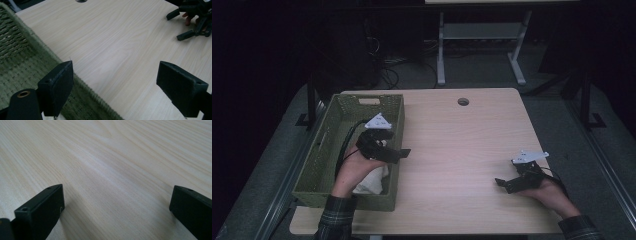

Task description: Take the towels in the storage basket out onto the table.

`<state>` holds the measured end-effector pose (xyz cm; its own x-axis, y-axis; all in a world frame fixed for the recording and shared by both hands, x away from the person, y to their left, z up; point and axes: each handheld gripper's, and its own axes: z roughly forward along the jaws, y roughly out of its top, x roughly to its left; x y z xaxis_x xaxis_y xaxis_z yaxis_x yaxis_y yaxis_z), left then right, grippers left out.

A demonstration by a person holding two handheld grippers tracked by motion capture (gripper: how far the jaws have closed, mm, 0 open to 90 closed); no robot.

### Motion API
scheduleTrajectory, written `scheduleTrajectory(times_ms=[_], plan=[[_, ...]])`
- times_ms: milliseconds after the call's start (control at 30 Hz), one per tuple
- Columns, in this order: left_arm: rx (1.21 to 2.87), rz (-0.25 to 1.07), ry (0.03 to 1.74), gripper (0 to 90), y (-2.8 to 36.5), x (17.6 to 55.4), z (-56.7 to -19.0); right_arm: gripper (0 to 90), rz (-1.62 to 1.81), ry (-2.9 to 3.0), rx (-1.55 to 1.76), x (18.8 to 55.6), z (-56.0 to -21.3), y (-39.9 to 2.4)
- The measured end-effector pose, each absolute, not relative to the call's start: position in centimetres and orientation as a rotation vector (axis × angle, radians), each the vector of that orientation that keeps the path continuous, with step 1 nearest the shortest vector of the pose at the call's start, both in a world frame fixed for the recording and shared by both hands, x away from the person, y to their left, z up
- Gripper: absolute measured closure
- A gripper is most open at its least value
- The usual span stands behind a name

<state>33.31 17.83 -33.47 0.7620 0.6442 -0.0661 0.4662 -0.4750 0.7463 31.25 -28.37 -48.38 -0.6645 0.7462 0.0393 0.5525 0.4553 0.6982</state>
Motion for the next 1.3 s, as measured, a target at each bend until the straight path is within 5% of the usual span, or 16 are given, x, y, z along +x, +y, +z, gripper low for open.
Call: scheduleTrajectory(times_ms=[1300], plan=[[2.188,0.368,1.088,13.7,24.7,34.8,-38.5,0.0,1.017,2.435,1.116,31.2,-48.4,-28.4]])
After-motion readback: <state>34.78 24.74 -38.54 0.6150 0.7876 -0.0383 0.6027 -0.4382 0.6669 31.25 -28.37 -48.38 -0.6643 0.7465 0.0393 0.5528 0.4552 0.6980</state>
